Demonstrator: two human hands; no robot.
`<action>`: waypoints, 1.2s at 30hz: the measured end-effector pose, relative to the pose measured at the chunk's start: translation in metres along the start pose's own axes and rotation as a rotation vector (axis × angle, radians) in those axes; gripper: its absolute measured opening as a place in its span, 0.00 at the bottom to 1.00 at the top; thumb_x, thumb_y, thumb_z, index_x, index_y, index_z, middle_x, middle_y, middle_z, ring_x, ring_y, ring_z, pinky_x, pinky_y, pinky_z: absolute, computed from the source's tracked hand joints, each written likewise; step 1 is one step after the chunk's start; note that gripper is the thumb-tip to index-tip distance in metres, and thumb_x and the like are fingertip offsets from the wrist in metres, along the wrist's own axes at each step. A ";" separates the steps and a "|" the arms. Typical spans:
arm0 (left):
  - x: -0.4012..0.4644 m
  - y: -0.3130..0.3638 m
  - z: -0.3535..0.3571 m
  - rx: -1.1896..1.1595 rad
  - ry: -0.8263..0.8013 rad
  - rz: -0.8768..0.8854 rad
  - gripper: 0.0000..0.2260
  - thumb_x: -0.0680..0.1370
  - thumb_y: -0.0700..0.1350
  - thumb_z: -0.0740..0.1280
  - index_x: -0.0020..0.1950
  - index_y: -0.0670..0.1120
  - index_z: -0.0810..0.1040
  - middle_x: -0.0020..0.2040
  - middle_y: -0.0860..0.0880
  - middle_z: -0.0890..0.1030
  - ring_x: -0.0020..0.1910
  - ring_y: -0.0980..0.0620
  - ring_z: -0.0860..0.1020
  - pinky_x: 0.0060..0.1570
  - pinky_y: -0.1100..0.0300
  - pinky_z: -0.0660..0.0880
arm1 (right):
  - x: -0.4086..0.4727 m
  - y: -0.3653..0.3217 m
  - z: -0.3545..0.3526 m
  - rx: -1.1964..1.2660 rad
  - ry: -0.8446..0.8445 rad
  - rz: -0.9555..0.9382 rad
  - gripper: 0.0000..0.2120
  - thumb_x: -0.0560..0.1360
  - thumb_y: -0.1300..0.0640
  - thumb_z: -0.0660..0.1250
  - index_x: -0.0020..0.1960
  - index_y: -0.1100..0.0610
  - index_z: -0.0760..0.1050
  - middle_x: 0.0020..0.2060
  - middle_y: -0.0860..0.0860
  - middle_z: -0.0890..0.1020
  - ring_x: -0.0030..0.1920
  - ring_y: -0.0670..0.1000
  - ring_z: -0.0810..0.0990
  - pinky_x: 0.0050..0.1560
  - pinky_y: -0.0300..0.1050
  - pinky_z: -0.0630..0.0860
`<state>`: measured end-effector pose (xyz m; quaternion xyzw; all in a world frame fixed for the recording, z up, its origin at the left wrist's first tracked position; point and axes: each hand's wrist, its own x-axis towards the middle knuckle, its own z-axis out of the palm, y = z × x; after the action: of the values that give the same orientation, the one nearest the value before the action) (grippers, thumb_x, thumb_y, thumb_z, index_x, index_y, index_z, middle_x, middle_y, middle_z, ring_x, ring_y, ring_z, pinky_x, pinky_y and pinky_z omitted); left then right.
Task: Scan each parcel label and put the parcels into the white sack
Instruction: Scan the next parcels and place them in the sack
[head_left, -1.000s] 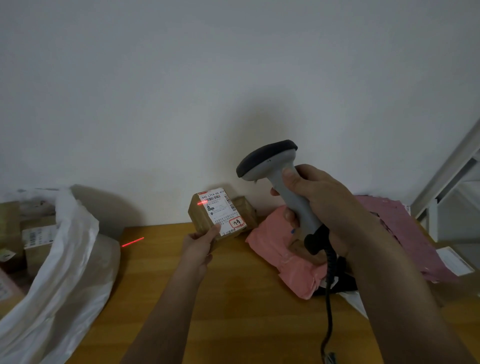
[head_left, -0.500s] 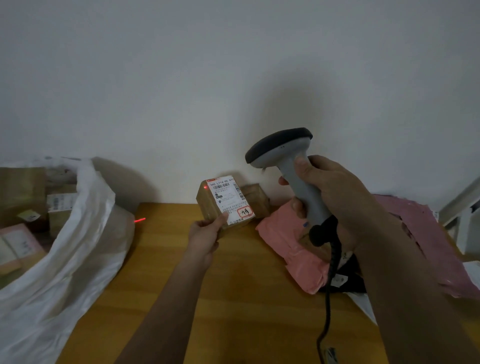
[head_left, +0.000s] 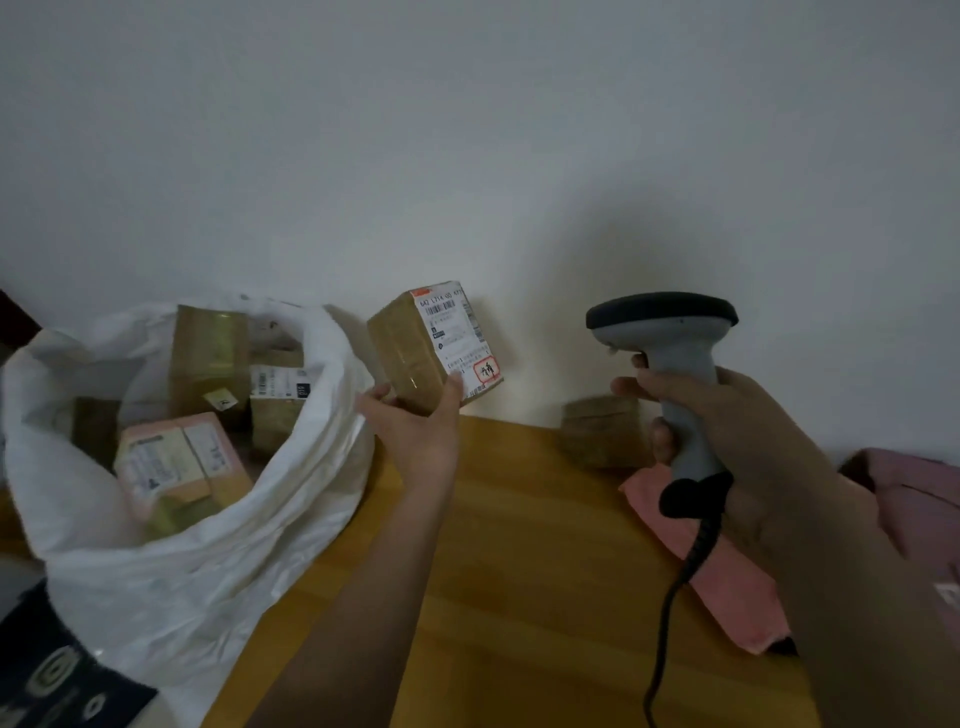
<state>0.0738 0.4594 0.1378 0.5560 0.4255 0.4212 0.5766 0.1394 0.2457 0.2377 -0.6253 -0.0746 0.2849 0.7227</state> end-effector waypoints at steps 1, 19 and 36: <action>0.013 0.005 -0.014 -0.010 0.034 0.049 0.30 0.71 0.46 0.77 0.62 0.49 0.59 0.60 0.46 0.75 0.53 0.57 0.79 0.44 0.69 0.78 | 0.002 0.005 0.017 0.022 0.009 0.009 0.09 0.75 0.58 0.69 0.55 0.56 0.76 0.49 0.56 0.84 0.26 0.46 0.72 0.24 0.38 0.71; 0.219 0.032 -0.277 1.029 0.337 0.356 0.30 0.69 0.59 0.75 0.63 0.42 0.73 0.69 0.38 0.62 0.67 0.36 0.61 0.68 0.44 0.58 | 0.068 0.117 0.272 0.039 0.183 0.162 0.15 0.76 0.65 0.67 0.62 0.56 0.72 0.38 0.55 0.76 0.32 0.50 0.74 0.32 0.45 0.73; 0.239 0.019 -0.322 0.989 0.276 0.068 0.26 0.79 0.43 0.64 0.76 0.44 0.59 0.73 0.38 0.59 0.71 0.36 0.59 0.67 0.42 0.61 | 0.108 0.142 0.317 0.018 0.140 0.070 0.29 0.73 0.57 0.74 0.69 0.55 0.66 0.59 0.55 0.76 0.39 0.49 0.78 0.41 0.43 0.76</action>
<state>-0.1679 0.7800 0.1454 0.7149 0.6276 0.2577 0.1691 0.0362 0.5817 0.1418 -0.6393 0.0004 0.2664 0.7213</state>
